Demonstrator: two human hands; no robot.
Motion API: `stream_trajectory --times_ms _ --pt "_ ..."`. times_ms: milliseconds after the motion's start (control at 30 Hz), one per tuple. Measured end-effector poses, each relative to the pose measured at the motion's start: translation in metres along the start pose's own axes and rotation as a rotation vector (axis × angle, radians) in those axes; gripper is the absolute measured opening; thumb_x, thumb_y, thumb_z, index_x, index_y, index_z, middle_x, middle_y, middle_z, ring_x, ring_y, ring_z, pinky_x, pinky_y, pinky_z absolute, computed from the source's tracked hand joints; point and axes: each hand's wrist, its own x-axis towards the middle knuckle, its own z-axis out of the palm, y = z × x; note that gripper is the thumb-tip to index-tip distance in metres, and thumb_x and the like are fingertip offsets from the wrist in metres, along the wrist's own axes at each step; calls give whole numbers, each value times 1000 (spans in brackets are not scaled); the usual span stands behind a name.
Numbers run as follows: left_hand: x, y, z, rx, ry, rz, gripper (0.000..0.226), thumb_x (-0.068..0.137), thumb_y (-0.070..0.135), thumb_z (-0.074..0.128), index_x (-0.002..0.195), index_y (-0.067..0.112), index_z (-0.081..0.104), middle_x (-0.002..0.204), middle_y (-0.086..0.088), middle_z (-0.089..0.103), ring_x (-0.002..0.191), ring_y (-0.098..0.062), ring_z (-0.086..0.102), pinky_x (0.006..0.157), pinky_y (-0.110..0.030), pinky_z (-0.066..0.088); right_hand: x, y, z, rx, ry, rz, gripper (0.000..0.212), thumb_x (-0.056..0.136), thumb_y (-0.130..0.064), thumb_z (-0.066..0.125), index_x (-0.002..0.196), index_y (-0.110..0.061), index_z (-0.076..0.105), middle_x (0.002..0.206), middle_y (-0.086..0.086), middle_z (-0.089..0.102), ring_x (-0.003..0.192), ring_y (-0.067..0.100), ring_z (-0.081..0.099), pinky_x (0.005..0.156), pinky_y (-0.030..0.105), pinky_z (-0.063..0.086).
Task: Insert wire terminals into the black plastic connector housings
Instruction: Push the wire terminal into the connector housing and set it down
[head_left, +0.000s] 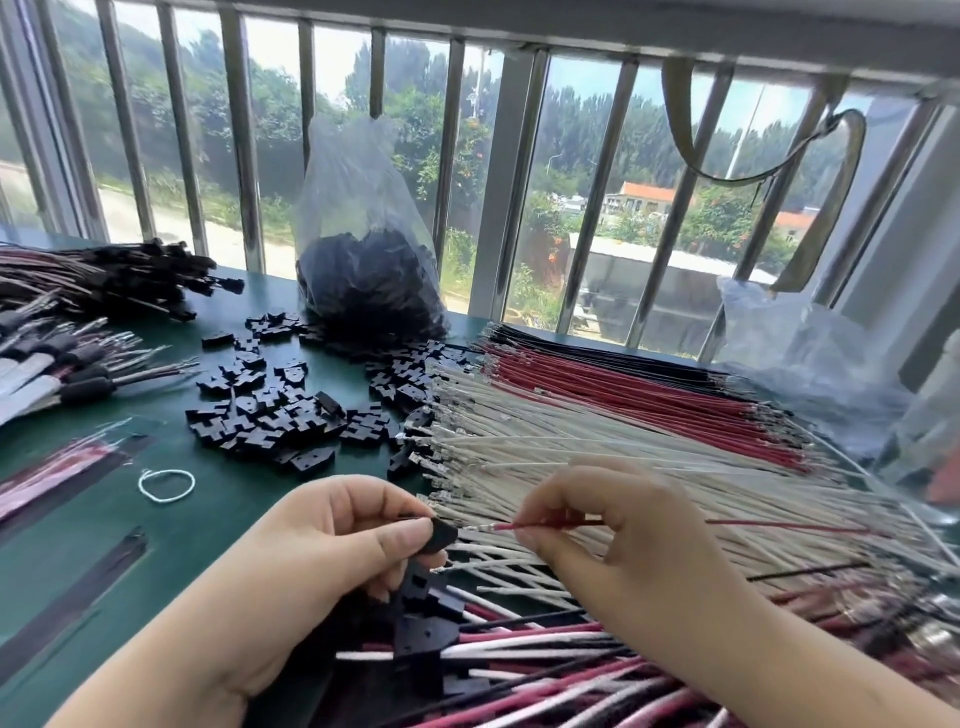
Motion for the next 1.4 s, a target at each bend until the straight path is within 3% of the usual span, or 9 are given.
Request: stream_trajectory --times_ms 133,267,467,767,833,933,1033,1267,1400 --pt "1 -2 1 -50 -15 -34 14 63 19 70 73 10 74 70 -18 70 49 -12 52 49 -20 49 1 -1 3 1 0 -2 18 72 -42 63 90 -41 62 83 -25 63 81 -1 59 72 27 50" --pt "0 1 3 -122 -27 -104 12 62 8 83 68 7 74 66 -19 68 46 -13 53 50 -25 54 1 2 2 24 -28 4 18 72 -35 71 88 -39 65 81 -26 62 79 0 60 66 16 45" --pt "-2 5 4 -160 -26 -113 17 52 18 72 66 7 74 67 -20 68 44 -11 53 50 -25 55 0 4 0 114 -27 14 17 71 -22 81 72 -35 70 74 -23 64 74 -1 62 66 5 41" --pt "-1 4 3 -119 -37 -125 14 56 8 84 66 6 74 66 -18 69 45 -10 53 51 -24 54 -2 2 0 69 -74 -31 11 73 -30 73 81 -36 67 73 -21 63 73 3 61 66 14 44" --pt "0 4 3 -138 -29 -135 17 54 17 77 66 5 74 66 -18 68 44 -10 54 50 -24 54 -1 1 1 72 -30 -72 9 72 -30 72 80 -33 67 70 -21 61 70 1 59 64 11 41" --pt "0 3 1 -145 -50 -134 13 59 11 85 67 7 75 66 -17 69 44 -9 54 50 -24 54 -1 0 2 116 29 -75 11 71 -27 74 80 -31 67 69 -18 61 67 2 58 62 8 39" --pt "1 2 -1 -159 -61 -137 10 62 16 70 67 8 75 66 -17 68 45 -9 57 51 -24 54 -2 1 2 141 25 -59 11 70 -27 74 78 -32 68 69 -18 62 67 2 60 62 6 39" --pt "-1 4 0 -130 -92 -131 11 63 14 84 68 9 75 68 -17 69 46 -9 57 54 -24 54 0 1 2 166 8 -40 12 69 -27 74 79 -32 69 68 -19 63 67 0 61 62 3 39" --pt "-2 6 -1 -169 -104 -144 18 57 22 73 66 6 74 67 -16 68 46 -10 56 53 -25 54 0 2 1 180 -19 -44 13 69 -26 74 78 -33 69 68 -17 63 68 1 61 62 4 39"
